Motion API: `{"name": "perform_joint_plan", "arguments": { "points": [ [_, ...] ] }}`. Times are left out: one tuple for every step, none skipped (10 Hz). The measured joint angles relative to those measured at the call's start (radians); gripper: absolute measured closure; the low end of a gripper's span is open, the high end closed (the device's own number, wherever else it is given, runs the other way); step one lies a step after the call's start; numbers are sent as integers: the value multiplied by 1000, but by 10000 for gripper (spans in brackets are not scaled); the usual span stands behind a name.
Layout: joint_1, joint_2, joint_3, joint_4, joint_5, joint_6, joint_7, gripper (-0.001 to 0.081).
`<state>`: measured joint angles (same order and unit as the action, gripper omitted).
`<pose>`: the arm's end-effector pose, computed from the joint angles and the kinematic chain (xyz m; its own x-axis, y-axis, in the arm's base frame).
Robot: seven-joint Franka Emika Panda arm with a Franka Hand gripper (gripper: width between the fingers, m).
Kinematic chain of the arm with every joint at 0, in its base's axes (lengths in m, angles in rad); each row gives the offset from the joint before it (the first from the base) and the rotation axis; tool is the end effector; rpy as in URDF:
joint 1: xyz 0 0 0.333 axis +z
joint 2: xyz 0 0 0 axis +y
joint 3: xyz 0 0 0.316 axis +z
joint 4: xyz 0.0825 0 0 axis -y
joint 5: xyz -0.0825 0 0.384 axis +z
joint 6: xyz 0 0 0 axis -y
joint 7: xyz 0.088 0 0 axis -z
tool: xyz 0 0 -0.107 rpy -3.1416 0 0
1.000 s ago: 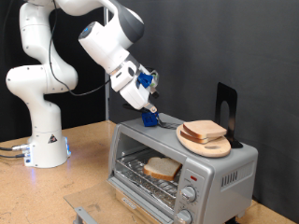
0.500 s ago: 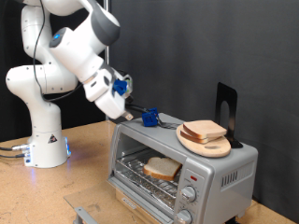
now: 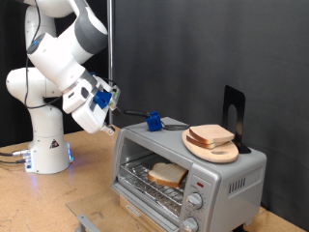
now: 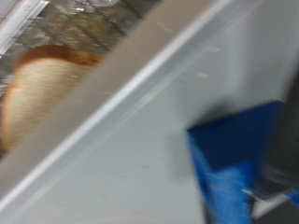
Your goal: Make a piece of toast with the oven
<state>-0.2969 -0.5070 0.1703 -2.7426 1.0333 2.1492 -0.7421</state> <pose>0.3648 -0.0147 0.3738 0.9648 -0.1243 0.2318 0.0550 -0.7664 -0.6400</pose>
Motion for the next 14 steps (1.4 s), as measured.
{"name": "perform_joint_plan", "arguments": {
  "points": [
    [-4, -12, -32, 6, -1, -75, 21, 6],
    [-14, -33, -75, 12, -1, -144, 31, 6],
    [-28, -58, -114, 15, -3, -193, 39, 6],
    [-46, -82, -145, 15, -8, -222, 44, 6],
    [-66, -102, -172, 16, -31, -246, 56, 6],
    [-91, -117, -199, 23, -67, -279, 71, 6],
    [-115, -124, -228, 35, -102, -315, 80, 6],
    [-139, -126, -259, 49, -129, -348, 81, 6],
    [-159, -126, -288, 64, -153, -381, 84, 6],
    [-171, -124, -302, 74, -163, -408, 89, 6],
    [-170, -124, -301, 72, -163, -409, 89, 6],
    [-170, -122, -310, 74, -163, -454, 89, 6],
    [-171, -112, -339, 81, -158, -529, 107, 6],
    [-174, -94, -375, 92, -144, -578, 142, 6]
  ]
}}
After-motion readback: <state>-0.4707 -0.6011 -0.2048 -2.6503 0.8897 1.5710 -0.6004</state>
